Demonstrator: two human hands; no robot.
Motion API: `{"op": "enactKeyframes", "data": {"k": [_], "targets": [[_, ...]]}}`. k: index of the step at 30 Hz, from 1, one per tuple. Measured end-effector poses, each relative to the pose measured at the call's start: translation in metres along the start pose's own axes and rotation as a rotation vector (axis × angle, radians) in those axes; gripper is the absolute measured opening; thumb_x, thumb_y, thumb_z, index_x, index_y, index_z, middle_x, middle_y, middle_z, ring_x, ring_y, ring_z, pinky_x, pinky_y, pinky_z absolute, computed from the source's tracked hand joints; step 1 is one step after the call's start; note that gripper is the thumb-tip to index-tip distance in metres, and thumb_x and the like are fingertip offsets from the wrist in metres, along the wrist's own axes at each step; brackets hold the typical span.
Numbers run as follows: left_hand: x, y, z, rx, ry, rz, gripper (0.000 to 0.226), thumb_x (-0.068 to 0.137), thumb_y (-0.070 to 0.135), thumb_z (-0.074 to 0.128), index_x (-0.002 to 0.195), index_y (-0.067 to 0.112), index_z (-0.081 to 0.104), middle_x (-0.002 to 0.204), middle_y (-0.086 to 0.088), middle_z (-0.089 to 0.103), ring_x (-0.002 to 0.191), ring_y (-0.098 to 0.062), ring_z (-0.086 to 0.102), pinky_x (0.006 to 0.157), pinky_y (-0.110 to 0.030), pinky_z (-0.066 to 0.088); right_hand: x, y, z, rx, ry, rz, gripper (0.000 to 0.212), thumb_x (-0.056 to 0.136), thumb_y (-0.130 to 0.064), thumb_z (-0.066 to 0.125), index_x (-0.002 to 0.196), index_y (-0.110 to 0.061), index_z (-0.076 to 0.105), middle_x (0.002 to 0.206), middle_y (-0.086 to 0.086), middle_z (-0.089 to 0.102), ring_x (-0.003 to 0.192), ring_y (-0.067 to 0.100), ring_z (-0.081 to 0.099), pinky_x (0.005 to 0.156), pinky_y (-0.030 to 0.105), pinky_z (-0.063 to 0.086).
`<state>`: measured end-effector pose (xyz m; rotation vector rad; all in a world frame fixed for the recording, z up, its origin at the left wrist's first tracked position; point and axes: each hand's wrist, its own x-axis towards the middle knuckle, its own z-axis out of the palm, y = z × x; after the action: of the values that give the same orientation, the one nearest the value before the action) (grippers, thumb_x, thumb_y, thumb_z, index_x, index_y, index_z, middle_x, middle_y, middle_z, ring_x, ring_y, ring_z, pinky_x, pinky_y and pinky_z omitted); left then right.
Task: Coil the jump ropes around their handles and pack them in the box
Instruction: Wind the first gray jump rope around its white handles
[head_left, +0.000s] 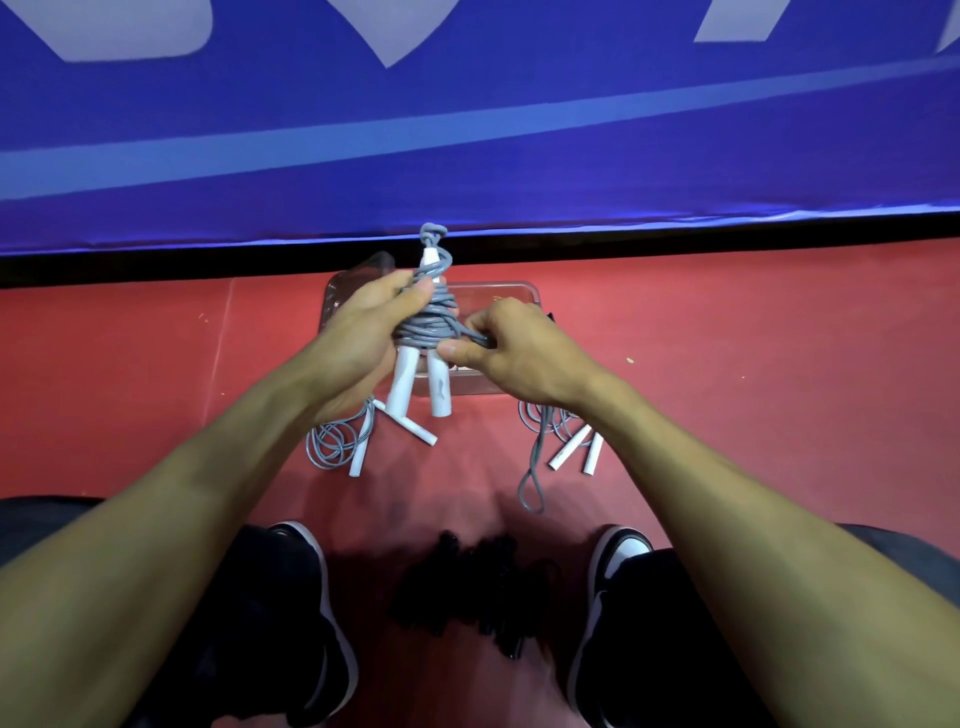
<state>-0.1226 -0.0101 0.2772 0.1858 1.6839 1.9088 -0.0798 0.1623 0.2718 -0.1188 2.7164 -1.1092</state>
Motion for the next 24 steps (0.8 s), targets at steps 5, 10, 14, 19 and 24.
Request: {"op": "enactKeyframes", "data": {"k": [5, 10, 14, 19, 24], "targets": [[0.0, 0.0, -0.005, 0.152, -0.047, 0.021, 0.019, 0.1, 0.0, 0.051, 0.114, 0.007, 0.061, 0.1, -0.006, 0.07, 0.093, -0.016, 0.068, 0.091, -0.03, 0.056, 0.0, 0.006, 0.001, -0.02, -0.019, 0.03, 0.05, 0.094, -0.042, 0.068, 0.071, 0.001, 0.059, 0.056, 0.001, 0.035, 0.056, 0.019, 0.03, 0.051, 0.033, 0.026], [-0.001, 0.002, -0.002, 0.279, -0.012, 0.067, 0.029, 0.09, 0.004, 0.069, 0.119, 0.005, 0.066, 0.1, -0.01, 0.073, 0.089, -0.018, 0.07, 0.08, -0.027, 0.058, 0.001, 0.007, 0.004, -0.035, -0.041, 0.02, 0.054, 0.091, -0.053, 0.066, 0.078, -0.001, 0.069, 0.055, 0.003, 0.046, 0.051, 0.015, 0.04, 0.053, 0.029, 0.034], [-0.003, 0.001, 0.0, 0.355, 0.03, 0.11, 0.029, 0.09, 0.005, 0.071, 0.117, 0.001, 0.063, 0.091, -0.01, 0.066, 0.08, -0.016, 0.064, 0.073, -0.026, 0.056, 0.001, 0.002, 0.01, 0.014, -0.131, -0.038, 0.065, 0.08, -0.074, 0.057, 0.083, -0.008, 0.064, 0.064, 0.002, 0.051, 0.056, 0.012, 0.039, 0.055, 0.027, 0.037], [-0.005, 0.002, 0.007, 0.137, -0.003, 0.047, 0.02, 0.099, 0.029, 0.061, 0.105, 0.011, 0.056, 0.085, -0.002, 0.064, 0.071, -0.01, 0.061, 0.067, -0.023, 0.053, -0.002, -0.005, 0.006, 0.04, -0.041, -0.033, 0.052, 0.097, -0.055, 0.054, 0.071, -0.012, 0.066, 0.055, -0.003, 0.04, 0.052, 0.012, 0.035, 0.048, 0.022, 0.03], [-0.001, 0.004, 0.0, 0.016, -0.013, 0.038, 0.03, 0.095, 0.025, 0.049, 0.115, 0.006, 0.06, 0.112, -0.022, 0.061, 0.098, -0.026, 0.059, 0.092, -0.04, 0.046, 0.0, -0.001, 0.002, -0.023, -0.011, -0.056, 0.048, 0.098, -0.042, 0.061, 0.061, -0.018, 0.041, 0.059, -0.002, 0.027, 0.056, 0.017, 0.023, 0.047, 0.023, 0.026]]}}
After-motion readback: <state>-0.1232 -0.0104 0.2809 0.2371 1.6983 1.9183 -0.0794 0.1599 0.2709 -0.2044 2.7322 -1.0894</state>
